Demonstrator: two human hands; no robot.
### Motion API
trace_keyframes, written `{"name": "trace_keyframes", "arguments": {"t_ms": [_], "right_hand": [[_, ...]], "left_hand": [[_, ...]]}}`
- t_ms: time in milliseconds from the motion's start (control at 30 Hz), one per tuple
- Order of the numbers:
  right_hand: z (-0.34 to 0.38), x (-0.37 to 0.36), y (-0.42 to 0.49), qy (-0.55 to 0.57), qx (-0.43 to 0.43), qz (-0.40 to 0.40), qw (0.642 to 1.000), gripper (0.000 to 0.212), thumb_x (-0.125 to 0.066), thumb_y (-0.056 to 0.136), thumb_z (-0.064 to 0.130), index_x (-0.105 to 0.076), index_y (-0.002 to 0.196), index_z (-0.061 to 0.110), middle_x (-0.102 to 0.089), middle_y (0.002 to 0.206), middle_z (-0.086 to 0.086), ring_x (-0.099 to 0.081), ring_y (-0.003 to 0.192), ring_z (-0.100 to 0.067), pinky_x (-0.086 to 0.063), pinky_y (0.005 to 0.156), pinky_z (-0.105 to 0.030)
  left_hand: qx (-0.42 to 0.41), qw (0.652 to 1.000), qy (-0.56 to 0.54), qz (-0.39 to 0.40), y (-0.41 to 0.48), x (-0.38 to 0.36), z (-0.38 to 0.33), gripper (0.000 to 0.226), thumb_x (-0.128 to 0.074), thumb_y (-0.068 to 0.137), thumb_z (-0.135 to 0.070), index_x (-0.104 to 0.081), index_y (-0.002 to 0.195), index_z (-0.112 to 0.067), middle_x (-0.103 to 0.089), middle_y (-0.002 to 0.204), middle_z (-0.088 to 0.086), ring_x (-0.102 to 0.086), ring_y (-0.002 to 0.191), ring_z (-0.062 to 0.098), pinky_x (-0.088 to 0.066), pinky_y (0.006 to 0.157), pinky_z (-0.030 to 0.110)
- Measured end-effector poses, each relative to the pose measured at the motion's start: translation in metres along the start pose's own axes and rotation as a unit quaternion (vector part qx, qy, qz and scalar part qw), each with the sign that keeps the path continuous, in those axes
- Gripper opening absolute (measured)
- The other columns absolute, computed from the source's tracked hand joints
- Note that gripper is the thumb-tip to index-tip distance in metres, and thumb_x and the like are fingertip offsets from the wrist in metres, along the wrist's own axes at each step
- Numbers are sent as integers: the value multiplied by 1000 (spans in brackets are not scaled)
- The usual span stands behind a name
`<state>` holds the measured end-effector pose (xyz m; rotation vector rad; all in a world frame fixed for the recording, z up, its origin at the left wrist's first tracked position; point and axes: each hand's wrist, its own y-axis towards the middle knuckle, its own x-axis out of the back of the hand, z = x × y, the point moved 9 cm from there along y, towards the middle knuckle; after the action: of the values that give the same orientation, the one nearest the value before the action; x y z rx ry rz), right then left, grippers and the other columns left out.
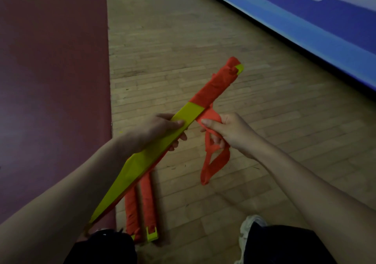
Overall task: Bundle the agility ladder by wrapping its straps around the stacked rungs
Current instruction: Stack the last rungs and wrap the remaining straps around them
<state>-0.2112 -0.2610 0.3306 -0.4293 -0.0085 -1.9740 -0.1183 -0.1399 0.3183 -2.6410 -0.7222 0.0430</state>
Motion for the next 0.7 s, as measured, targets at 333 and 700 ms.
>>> {"name": "trace_keyframes", "arguments": {"t_ms": [333, 700], "right_hand": [[15, 1, -4, -69, 7, -104, 992, 47, -51, 95, 48, -63, 67, 13, -47, 38, 5, -47, 37, -6, -39, 48, -23], [3, 5, -2, 134, -46, -89, 986, 31, -61, 93, 32, -57, 69, 13, -37, 41, 6, -34, 38, -8, -27, 36, -20]], "left_hand": [[-106, 857, 468, -190, -9, -16, -19, 9, -40, 100, -26, -47, 103, -22, -67, 99, 9, -64, 85, 35, -46, 66, 40], [-206, 760, 574, -226, -18, -44, -30, 36, -36, 102, -37, -41, 130, -13, -55, 114, 9, -61, 98, 34, -42, 63, 39]]}}
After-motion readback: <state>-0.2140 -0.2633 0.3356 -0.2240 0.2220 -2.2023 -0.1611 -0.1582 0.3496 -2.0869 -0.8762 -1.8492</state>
